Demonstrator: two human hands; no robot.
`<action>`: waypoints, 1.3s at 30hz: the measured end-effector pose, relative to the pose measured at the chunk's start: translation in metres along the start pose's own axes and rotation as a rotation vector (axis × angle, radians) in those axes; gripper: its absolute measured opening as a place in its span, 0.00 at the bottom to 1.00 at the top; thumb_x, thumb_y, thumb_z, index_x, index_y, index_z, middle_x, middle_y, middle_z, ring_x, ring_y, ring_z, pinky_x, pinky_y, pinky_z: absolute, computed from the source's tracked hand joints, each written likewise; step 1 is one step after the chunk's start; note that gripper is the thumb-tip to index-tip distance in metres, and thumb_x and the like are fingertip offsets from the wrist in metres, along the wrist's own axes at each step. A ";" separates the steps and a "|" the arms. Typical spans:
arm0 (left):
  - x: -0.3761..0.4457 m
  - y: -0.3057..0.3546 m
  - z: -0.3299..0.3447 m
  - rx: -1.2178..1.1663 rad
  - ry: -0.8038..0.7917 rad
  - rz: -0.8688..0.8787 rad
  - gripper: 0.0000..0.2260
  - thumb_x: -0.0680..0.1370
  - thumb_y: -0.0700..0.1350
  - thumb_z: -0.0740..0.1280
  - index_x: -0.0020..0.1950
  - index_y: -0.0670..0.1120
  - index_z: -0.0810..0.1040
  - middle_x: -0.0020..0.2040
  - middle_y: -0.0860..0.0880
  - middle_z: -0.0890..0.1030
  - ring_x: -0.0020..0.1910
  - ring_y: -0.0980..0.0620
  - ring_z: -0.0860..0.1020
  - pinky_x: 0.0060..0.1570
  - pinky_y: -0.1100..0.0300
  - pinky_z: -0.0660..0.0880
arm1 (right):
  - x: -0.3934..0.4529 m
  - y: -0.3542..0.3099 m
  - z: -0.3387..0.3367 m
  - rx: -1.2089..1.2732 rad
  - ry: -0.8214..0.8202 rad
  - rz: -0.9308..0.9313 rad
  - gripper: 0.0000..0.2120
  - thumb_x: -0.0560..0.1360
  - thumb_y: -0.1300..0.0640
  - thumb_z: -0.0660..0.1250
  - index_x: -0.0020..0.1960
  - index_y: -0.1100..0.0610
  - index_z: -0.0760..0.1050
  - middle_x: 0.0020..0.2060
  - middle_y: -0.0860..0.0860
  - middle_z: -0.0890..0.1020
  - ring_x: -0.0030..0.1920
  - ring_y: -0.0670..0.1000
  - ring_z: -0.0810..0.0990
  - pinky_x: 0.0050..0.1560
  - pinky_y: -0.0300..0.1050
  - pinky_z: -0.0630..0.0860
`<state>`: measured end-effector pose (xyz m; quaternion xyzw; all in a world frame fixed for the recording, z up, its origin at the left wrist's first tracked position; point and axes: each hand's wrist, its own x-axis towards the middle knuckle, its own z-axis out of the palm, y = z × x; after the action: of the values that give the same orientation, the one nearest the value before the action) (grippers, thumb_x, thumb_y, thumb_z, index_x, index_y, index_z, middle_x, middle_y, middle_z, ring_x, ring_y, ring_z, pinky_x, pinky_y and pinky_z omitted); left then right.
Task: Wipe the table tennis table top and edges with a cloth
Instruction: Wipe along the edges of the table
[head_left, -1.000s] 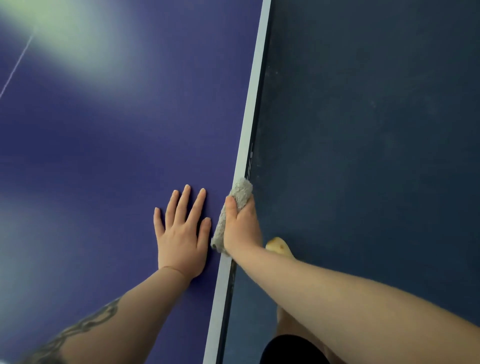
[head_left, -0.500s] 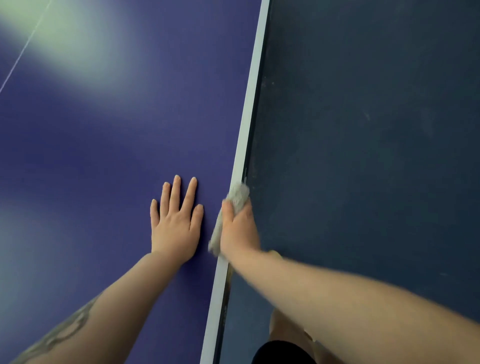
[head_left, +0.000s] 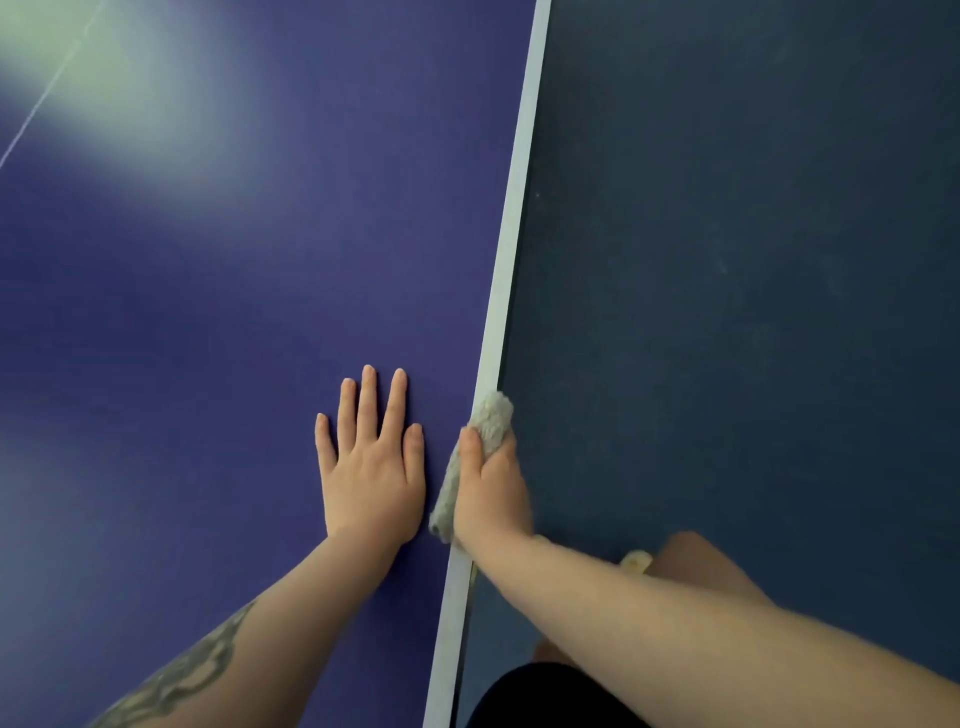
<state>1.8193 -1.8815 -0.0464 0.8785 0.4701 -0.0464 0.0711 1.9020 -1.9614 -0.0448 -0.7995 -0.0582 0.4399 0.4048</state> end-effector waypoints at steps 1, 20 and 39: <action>0.000 0.000 0.000 -0.003 -0.003 -0.001 0.26 0.80 0.57 0.37 0.80 0.57 0.44 0.81 0.51 0.47 0.79 0.50 0.42 0.77 0.46 0.44 | -0.017 0.008 0.001 0.006 -0.016 -0.001 0.28 0.82 0.39 0.50 0.78 0.50 0.56 0.72 0.48 0.71 0.66 0.52 0.75 0.61 0.45 0.72; 0.083 0.015 -0.021 -0.002 -0.069 0.153 0.25 0.81 0.58 0.44 0.79 0.61 0.48 0.80 0.49 0.52 0.78 0.46 0.46 0.75 0.40 0.44 | 0.054 -0.036 -0.012 0.088 -0.004 -0.051 0.27 0.82 0.38 0.53 0.78 0.46 0.57 0.70 0.48 0.73 0.65 0.53 0.76 0.59 0.45 0.71; 0.161 0.065 -0.018 -0.027 0.021 0.085 0.25 0.82 0.56 0.45 0.79 0.59 0.46 0.81 0.52 0.48 0.79 0.49 0.42 0.74 0.36 0.42 | 0.131 -0.087 -0.022 0.133 0.076 -0.058 0.28 0.82 0.38 0.51 0.79 0.49 0.57 0.73 0.48 0.71 0.67 0.55 0.74 0.65 0.52 0.71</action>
<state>1.9631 -1.7819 -0.0473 0.8971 0.4337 -0.0276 0.0798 2.0210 -1.8576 -0.0633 -0.7850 -0.0364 0.4002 0.4715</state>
